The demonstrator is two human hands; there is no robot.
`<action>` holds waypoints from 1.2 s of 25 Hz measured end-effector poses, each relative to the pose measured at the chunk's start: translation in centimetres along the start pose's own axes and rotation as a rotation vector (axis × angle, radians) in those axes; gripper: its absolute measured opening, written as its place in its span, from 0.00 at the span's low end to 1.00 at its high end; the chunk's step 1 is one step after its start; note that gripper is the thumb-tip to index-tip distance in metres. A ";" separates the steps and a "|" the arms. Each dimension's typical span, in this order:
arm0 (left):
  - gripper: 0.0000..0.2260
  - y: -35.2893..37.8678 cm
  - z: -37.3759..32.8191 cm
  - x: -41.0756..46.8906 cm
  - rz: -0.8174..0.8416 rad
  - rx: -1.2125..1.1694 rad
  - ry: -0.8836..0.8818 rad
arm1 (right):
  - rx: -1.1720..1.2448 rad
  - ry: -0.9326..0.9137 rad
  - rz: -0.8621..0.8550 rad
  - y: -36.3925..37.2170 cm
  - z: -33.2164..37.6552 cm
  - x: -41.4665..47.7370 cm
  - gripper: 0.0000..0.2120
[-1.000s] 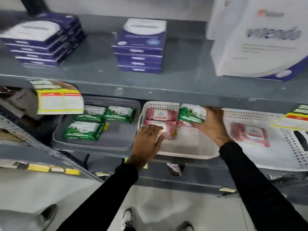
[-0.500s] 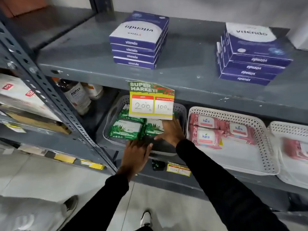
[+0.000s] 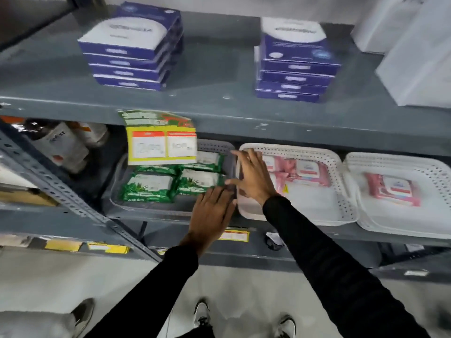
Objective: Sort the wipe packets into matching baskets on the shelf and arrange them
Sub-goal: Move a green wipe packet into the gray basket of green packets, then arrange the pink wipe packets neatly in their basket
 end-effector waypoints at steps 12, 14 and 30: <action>0.13 9.4 -24.4 1.5 0.047 -0.064 0.306 | -0.049 0.478 -0.108 -16.9 -27.1 -18.9 0.33; 0.12 10.9 -26.7 1.7 0.067 -0.047 0.302 | -0.035 0.533 -0.073 -17.7 -30.8 -21.1 0.29; 0.17 13.4 -28.0 1.4 0.118 0.087 0.287 | 0.276 0.543 -0.186 -18.6 -36.3 -23.4 0.23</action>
Point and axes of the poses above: each hand's wrist, its own x-axis towards the middle knuckle, its own y-axis out of the palm, z = x × y, the point moved 8 cm from there along x, towards the middle knuckle, and after that the axes turned 11 degrees about -y, right-handed, at the moved point
